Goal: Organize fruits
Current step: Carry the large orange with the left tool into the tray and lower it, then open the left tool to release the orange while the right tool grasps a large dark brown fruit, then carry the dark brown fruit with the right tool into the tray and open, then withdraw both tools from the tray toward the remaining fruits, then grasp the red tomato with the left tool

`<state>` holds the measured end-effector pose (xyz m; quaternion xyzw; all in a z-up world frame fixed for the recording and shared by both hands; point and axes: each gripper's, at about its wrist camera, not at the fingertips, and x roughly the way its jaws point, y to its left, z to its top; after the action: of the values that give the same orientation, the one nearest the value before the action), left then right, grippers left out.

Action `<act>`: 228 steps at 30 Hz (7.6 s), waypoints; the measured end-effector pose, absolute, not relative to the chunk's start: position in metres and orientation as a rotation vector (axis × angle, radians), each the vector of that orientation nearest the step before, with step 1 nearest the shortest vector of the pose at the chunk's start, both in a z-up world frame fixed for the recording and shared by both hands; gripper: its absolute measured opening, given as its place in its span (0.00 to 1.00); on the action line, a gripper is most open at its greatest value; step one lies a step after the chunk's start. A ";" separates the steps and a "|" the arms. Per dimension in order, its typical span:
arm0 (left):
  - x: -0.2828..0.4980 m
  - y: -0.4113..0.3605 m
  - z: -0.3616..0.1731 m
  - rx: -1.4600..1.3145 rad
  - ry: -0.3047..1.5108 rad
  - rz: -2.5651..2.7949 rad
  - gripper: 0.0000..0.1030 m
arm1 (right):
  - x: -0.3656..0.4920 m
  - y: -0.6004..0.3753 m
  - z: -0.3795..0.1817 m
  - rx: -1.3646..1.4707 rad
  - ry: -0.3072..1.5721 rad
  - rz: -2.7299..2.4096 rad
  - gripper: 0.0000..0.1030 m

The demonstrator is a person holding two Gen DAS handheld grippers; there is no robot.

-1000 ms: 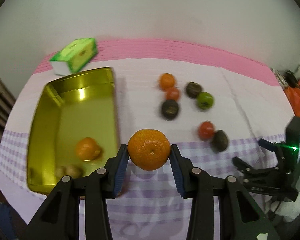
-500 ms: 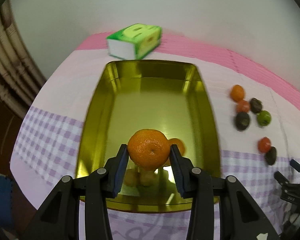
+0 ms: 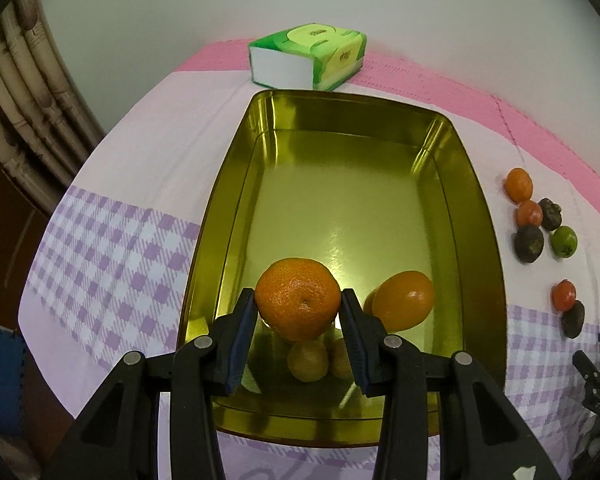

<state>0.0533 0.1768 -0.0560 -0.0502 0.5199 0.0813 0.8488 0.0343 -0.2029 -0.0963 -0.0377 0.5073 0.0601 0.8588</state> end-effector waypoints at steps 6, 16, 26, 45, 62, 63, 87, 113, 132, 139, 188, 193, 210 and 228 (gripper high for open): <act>0.055 0.178 -0.060 -0.093 1.098 0.167 0.37 | 0.034 -0.203 -0.096 -0.077 1.058 0.123 1.00; 0.058 0.179 -0.074 -0.089 1.131 0.171 0.37 | 0.033 -0.203 -0.097 -0.074 1.049 0.121 1.00; 0.060 0.175 -0.073 -0.077 1.128 0.170 0.38 | 0.032 -0.199 -0.097 -0.075 1.051 0.123 1.00; 0.049 0.177 -0.040 -0.123 1.056 0.168 0.59 | 0.045 -0.146 -0.098 -0.136 1.046 0.227 0.99; 0.042 0.187 -0.018 -0.130 1.000 0.223 0.74 | 0.055 -0.123 -0.091 -0.158 1.012 0.273 0.50; 0.042 0.187 -0.018 -0.129 0.997 0.222 0.75 | 0.055 -0.123 -0.091 -0.158 1.012 0.274 0.47; 0.020 0.205 0.000 -0.116 0.939 0.276 0.76 | 0.047 -0.107 -0.062 -0.138 0.996 0.321 0.39; 0.010 0.257 -0.001 -0.233 0.958 0.404 0.78 | 0.051 0.068 -0.035 -0.308 0.955 0.672 0.39; 0.012 0.256 -0.006 -0.239 0.977 0.399 0.78 | 0.053 0.084 -0.057 -0.341 0.994 0.678 0.39; 0.013 0.255 -0.007 -0.239 0.980 0.398 0.78 | 0.053 0.083 -0.056 -0.342 0.994 0.675 0.40; 0.048 0.035 -0.006 0.067 0.936 -0.056 0.82 | 0.139 -0.229 -0.104 -0.055 0.982 0.086 0.97; 0.060 -0.006 -0.022 0.105 0.973 -0.140 0.82 | 0.138 -0.237 -0.106 -0.045 0.976 0.107 1.00; 0.076 -0.068 -0.063 0.160 1.082 -0.307 0.76 | 0.135 -0.239 -0.106 -0.049 0.954 0.124 1.00; 0.099 -0.080 -0.075 0.128 1.126 -0.354 0.27 | 0.135 -0.239 -0.106 -0.049 0.955 0.124 1.00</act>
<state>0.0992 -0.0797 -0.0746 0.0604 0.5305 -0.1667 0.8290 0.1353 -0.2393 -0.1056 -0.0238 0.4591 0.0596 0.8860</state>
